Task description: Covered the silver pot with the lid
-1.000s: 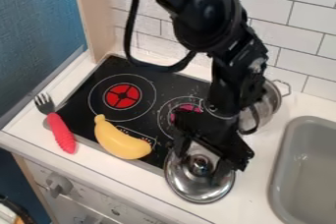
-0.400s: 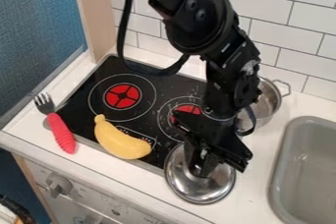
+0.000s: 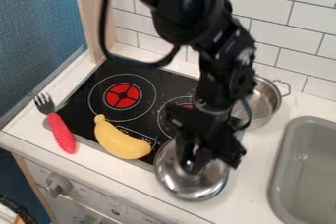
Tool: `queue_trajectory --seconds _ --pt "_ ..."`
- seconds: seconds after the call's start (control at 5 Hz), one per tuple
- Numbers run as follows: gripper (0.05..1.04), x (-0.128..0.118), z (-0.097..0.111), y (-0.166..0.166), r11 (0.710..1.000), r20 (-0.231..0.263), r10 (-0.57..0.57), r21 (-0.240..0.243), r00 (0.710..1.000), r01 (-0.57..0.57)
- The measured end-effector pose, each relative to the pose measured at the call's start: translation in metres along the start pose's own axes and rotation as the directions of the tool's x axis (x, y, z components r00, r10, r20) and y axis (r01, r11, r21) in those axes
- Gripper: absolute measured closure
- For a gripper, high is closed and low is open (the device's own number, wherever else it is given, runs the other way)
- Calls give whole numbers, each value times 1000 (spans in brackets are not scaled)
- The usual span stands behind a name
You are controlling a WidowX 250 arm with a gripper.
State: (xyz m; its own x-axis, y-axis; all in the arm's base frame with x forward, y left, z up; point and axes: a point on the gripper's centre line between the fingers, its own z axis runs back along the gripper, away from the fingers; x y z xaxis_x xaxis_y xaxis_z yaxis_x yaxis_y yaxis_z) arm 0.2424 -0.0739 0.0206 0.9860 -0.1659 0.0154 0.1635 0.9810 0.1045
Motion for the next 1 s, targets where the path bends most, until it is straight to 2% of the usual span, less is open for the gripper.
queue_trajectory --seconds 0.2,0.4,0.6,0.8,1.0 --pt "808 -4 22 2 1000 20 -5 8 1000 5" --pt "808 -2 38 0 1000 24 -5 -7 1000 5" --pt "808 23 51 10 999 55 6 -36 998 -4" --pt "808 56 44 20 997 48 30 -75 998 -26" --pt "808 80 40 25 996 57 38 -85 998 -33"
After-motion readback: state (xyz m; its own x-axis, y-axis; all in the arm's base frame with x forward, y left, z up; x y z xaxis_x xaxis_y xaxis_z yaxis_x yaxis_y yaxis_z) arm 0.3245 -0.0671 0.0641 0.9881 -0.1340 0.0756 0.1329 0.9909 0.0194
